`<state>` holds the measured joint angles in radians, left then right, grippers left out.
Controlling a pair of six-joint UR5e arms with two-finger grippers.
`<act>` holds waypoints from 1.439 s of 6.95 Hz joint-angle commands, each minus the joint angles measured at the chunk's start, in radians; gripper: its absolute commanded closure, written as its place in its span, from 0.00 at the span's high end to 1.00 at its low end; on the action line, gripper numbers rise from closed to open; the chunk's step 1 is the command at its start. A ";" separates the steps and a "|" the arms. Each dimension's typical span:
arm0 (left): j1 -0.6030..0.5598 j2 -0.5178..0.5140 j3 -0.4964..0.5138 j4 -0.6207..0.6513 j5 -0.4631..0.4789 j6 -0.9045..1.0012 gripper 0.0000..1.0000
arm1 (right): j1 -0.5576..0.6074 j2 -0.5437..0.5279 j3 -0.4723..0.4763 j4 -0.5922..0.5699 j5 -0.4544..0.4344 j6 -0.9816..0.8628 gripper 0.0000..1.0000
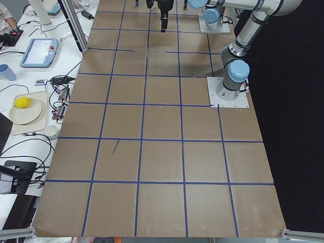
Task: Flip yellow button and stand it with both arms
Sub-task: 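Carry the yellow button beside the green button while the left arm withdraws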
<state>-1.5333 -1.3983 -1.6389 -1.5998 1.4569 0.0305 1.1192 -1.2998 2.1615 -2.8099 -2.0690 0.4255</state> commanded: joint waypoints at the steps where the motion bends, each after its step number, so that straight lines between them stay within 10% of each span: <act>1: 0.009 0.021 -0.015 -0.005 0.026 0.049 1.00 | 0.004 0.011 0.038 -0.049 -0.063 0.086 0.00; 9: 0.012 0.019 -0.015 -0.005 0.026 0.049 1.00 | 0.014 0.122 0.049 -0.235 -0.071 0.162 0.05; 10: 0.012 0.021 -0.015 -0.005 0.026 0.049 1.00 | 0.014 0.120 0.049 -0.234 -0.074 0.161 0.42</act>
<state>-1.5218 -1.3779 -1.6536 -1.6045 1.4834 0.0798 1.1332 -1.1793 2.2097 -3.0424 -2.1410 0.5873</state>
